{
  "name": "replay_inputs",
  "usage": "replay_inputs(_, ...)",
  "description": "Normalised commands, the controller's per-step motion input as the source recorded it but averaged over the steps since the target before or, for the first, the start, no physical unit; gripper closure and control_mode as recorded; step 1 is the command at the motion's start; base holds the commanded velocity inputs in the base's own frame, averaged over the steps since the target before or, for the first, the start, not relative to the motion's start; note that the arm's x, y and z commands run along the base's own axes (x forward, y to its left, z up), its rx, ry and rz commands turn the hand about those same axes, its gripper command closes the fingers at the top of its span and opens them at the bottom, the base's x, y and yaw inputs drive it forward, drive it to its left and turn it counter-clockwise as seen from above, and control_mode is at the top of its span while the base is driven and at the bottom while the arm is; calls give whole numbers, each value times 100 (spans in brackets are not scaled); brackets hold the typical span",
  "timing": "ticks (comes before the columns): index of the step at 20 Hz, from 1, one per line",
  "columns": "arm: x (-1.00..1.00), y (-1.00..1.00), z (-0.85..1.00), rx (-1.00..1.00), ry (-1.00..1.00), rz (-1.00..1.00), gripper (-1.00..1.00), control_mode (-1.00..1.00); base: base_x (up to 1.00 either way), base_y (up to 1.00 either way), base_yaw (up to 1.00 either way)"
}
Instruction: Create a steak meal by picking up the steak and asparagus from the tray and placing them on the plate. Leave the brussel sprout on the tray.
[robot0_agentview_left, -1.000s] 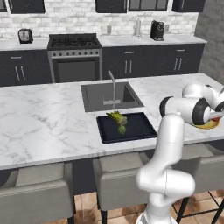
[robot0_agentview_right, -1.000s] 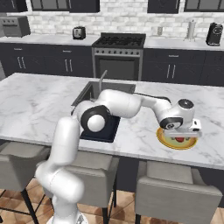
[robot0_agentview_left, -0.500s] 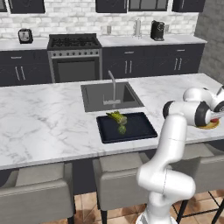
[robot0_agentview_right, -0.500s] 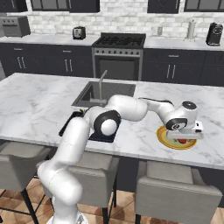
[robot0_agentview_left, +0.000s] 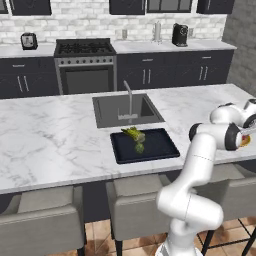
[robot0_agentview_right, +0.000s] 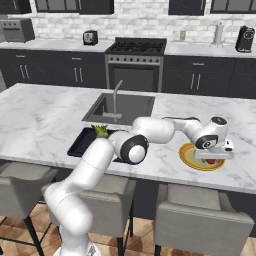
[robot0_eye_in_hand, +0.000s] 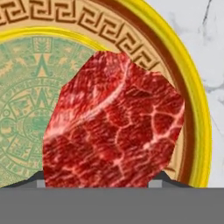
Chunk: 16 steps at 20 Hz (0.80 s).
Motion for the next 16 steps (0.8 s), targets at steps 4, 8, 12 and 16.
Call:
replay_inputs(4, 17, -13, -28, 0, 1, 0, 100, -100, 0, 0, 0)
replay_inputs(8, -3, 0, -3, 0, 0, 0, -100, -100, 0, 0, 0)
replay_inputs(12, -58, 8, 6, -1, -1, 0, -100, -100, 0, 0, 0)
replay_inputs(16, -58, 29, 24, -5, -4, 0, -100, -100, 0, 0, 0)
